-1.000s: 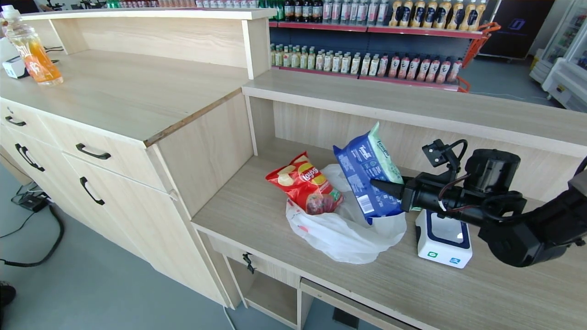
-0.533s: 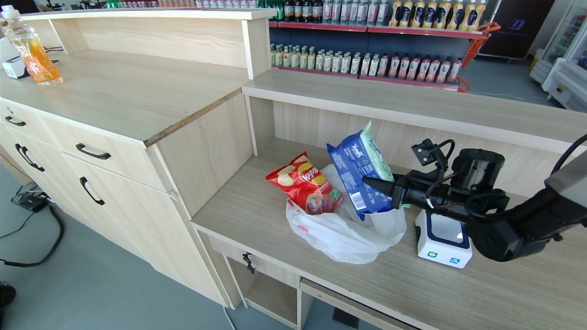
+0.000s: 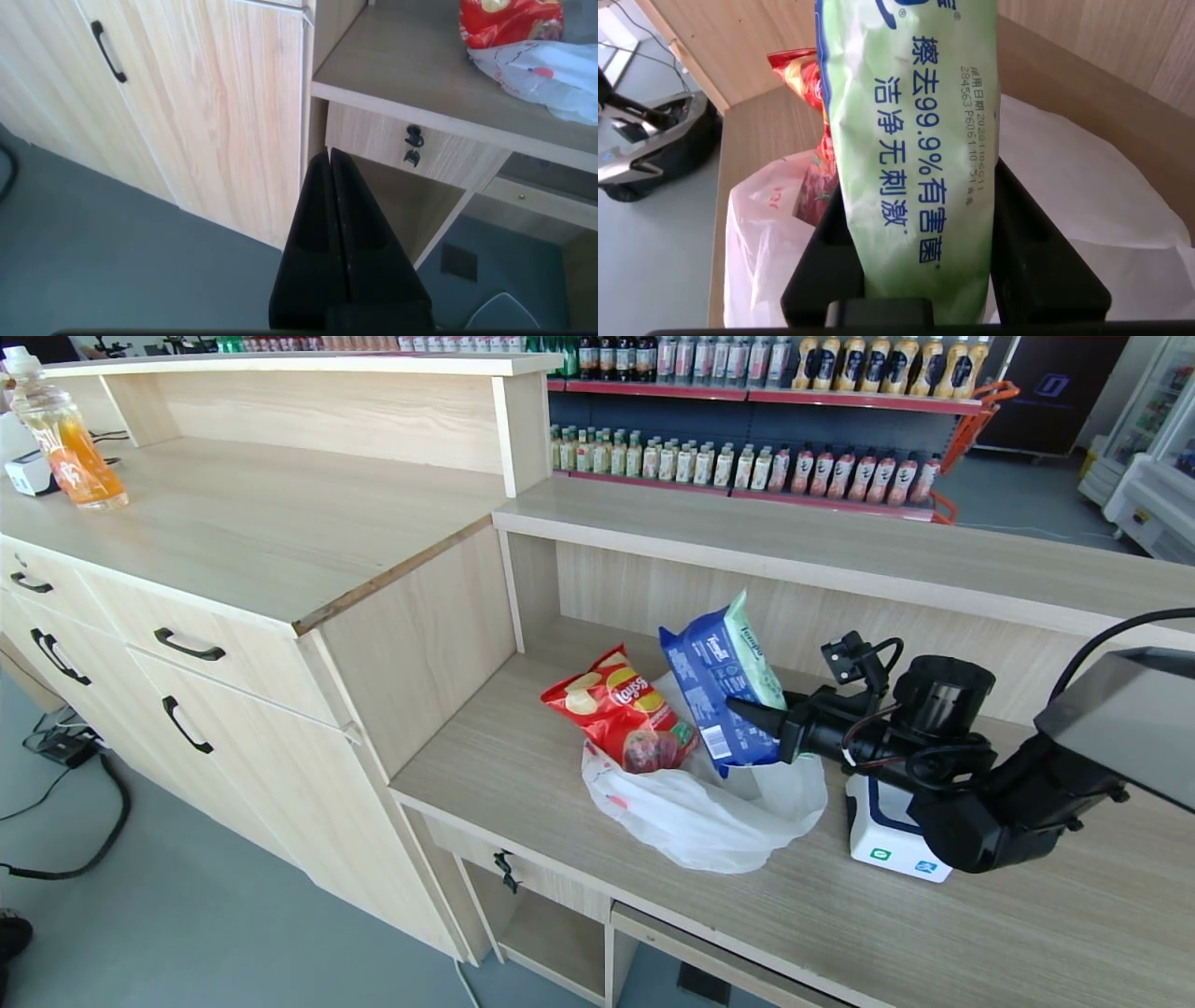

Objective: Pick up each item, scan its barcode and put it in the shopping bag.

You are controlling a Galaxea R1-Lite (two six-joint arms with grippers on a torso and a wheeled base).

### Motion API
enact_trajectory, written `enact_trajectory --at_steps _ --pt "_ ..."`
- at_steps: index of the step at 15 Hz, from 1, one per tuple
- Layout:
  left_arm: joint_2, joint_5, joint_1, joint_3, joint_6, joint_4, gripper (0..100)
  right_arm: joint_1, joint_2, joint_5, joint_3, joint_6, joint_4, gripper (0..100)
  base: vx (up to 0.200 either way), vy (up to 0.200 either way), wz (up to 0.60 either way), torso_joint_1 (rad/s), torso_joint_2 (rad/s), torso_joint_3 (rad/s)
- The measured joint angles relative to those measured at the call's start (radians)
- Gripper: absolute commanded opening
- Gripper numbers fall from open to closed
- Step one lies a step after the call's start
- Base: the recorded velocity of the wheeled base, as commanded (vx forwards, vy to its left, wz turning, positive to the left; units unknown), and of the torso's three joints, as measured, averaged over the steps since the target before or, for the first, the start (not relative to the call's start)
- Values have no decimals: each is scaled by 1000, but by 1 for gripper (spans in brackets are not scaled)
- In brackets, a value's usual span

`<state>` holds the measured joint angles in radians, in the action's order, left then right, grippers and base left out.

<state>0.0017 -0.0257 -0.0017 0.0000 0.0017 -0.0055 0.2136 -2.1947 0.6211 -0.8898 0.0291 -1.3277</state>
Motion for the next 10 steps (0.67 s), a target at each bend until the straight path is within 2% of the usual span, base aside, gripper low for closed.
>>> enact_trajectory --at_steps 7,10 --pt "0 0 0 0 0 0 0 0 -46 0 -56 -4 7 0 0 0 0 0 0 0" --pt "0 0 0 0 0 0 0 6 -52 0 -58 -69 8 0 0 0 0 0 0 0"
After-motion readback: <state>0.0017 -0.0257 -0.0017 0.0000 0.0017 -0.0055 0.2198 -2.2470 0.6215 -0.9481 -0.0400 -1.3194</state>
